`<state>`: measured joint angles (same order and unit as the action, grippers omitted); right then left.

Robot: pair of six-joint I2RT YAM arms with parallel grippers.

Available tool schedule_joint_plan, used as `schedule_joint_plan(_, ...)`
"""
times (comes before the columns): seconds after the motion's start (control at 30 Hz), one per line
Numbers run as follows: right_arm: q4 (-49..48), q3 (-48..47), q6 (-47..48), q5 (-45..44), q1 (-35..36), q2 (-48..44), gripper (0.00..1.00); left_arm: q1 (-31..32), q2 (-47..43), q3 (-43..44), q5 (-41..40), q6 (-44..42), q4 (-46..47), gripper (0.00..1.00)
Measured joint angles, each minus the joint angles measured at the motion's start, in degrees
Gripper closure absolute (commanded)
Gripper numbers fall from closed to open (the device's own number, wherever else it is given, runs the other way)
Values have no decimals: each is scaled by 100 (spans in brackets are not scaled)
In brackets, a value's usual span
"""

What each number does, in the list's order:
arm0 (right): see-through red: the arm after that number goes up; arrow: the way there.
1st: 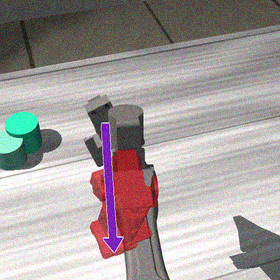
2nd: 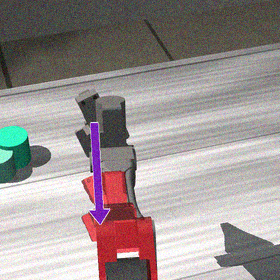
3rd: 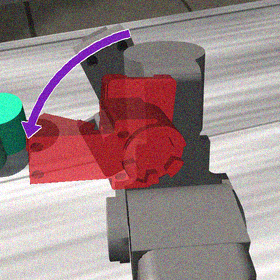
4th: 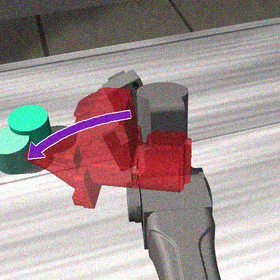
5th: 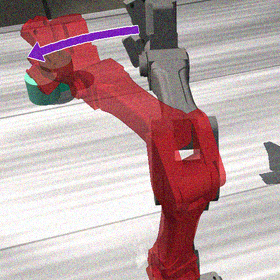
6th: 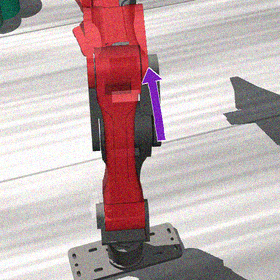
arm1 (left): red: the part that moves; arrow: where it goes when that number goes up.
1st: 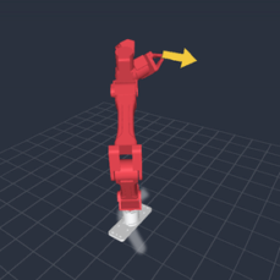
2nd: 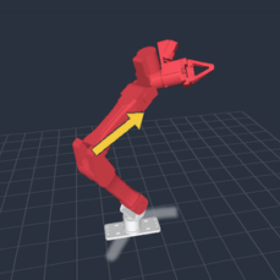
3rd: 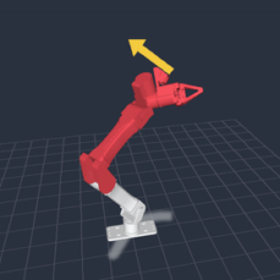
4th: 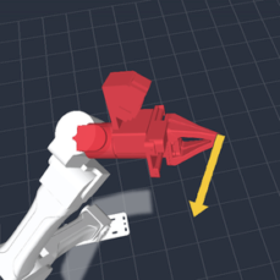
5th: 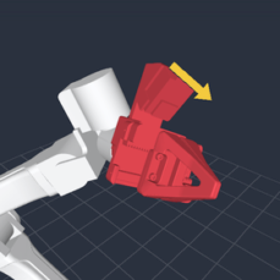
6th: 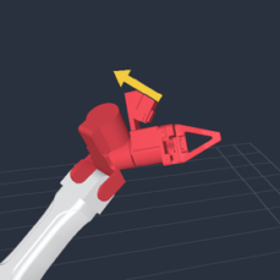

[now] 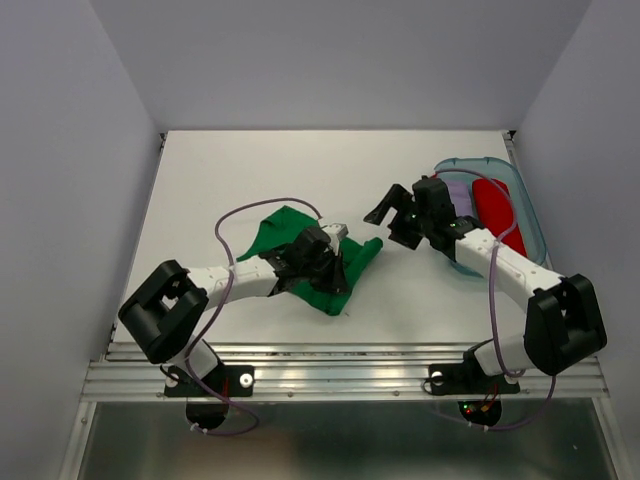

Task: Roll the t-shirts
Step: Roll the T-shirt to the center of the board.

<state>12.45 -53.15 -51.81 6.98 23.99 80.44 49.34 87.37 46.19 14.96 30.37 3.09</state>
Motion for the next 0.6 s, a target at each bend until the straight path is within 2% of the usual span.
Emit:
schedule_joint_plan(0.37, 262, -116, 245, -76, -4, -129, 4, -669, -59, -955, 1414, 774, 1421, 100)
schedule_joint_plan(0.53, 262, -114, 363, 101, -4, -129, 18, -922, -59, -1137, 1720, 918, 1714, 100)
schedule_joint_plan(0.57, 254, -109, 367, 144, -4, -129, 23, -970, -59, -1161, 1768, 927, 1751, 100)
schedule_joint_plan(0.6, 223, -85, 382, 190, -4, -133, 32, -1021, -57, -1178, 1812, 938, 1770, 100)
